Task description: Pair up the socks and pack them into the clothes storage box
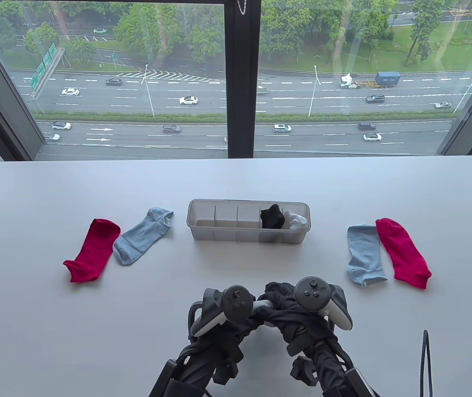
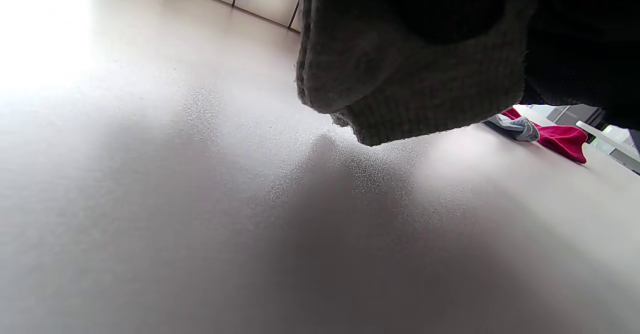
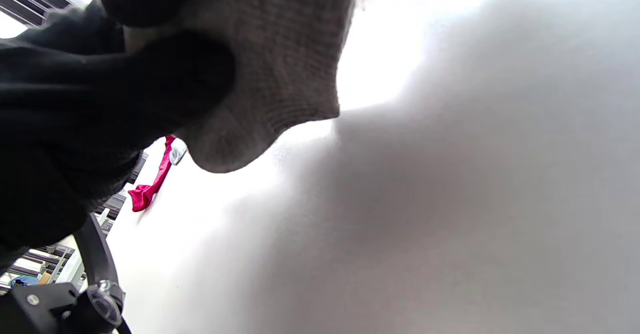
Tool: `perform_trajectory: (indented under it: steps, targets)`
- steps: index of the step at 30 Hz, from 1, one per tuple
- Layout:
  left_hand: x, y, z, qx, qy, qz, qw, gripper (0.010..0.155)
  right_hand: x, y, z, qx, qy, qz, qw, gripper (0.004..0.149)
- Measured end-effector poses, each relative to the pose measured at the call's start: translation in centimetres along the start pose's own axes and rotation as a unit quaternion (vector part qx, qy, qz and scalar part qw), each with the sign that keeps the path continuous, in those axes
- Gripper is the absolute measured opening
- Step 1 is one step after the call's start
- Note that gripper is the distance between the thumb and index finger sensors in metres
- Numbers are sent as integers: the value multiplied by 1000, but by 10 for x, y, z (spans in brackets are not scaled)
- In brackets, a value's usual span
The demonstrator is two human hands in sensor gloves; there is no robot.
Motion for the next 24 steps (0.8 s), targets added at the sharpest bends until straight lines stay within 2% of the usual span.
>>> perform_trajectory:
  steps: [1, 2, 3, 5, 7, 9, 10, 11, 13, 14, 15, 16, 19, 21, 23, 24]
  targets:
    - [-2, 1, 2, -10, -5, -4, 1000, 77, 1, 0, 0, 1, -5, 1, 1000, 51]
    - [-5, 1, 5, -33, -10, -10, 999, 76, 1, 0, -1, 5, -16, 1, 1000, 51]
    - [-9, 1, 5, -37, -15, -20, 999, 66, 2, 0, -2, 9, -33, 1, 999, 51]
    - [-11, -2, 2, -21, -18, -26, 999, 54, 4, 0, -2, 6, -51, 1, 999, 52]
    - [-9, -2, -2, 6, -10, -25, 1000, 52, 4, 1, -1, 2, -42, 0, 999, 52]
    - [-7, -1, 1, -3, -4, -29, 1000, 51, 0, 2, -2, 14, -22, -8, 1000, 62]
    - [-5, 0, 0, 6, 2, -29, 1000, 51, -3, 1, -2, 5, -23, -16, 1000, 62]
    - [-5, 0, 0, 5, 5, -30, 1000, 50, -4, 0, -2, -1, -28, -17, 999, 58]
    - [-3, -1, -2, 14, 5, -22, 1000, 55, -3, -2, -1, -5, -28, -7, 1000, 52]
    - [-3, -2, -2, 15, -2, -16, 1000, 62, -2, -3, -1, -4, -24, -1, 1000, 52]
    - [-4, -1, 0, 4, -9, -11, 1000, 73, -1, -3, 0, -4, -15, 8, 1000, 51]
    - [-7, -1, 4, -16, -6, -23, 1000, 76, 1, -3, 1, -3, -6, 15, 1000, 52]
    - [-18, -3, 9, -36, -13, -58, 998, 60, 5, -2, -3, 10, -53, 18, 998, 53]
    - [-20, -4, 8, -20, -30, -56, 998, 56, 4, -1, -4, 13, -41, 10, 999, 58]
    - [-17, -5, 6, 4, -31, -55, 998, 55, 1, 0, -6, -3, -27, -19, 999, 68]
    - [-16, -5, 4, 11, -22, -57, 998, 56, 1, 0, -7, -7, -30, -20, 999, 66]
Point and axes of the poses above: the tracker on the back of each hand, its own x axis roughly to the little-finger side, its own y axis roughly from the fingertips to the wrist, z = x × y, the point moved 4 cm from there along -y, roughly from the wrist to the fingertips, and after that the axes turned 9 degrees about -z, right-handed, at the moved point
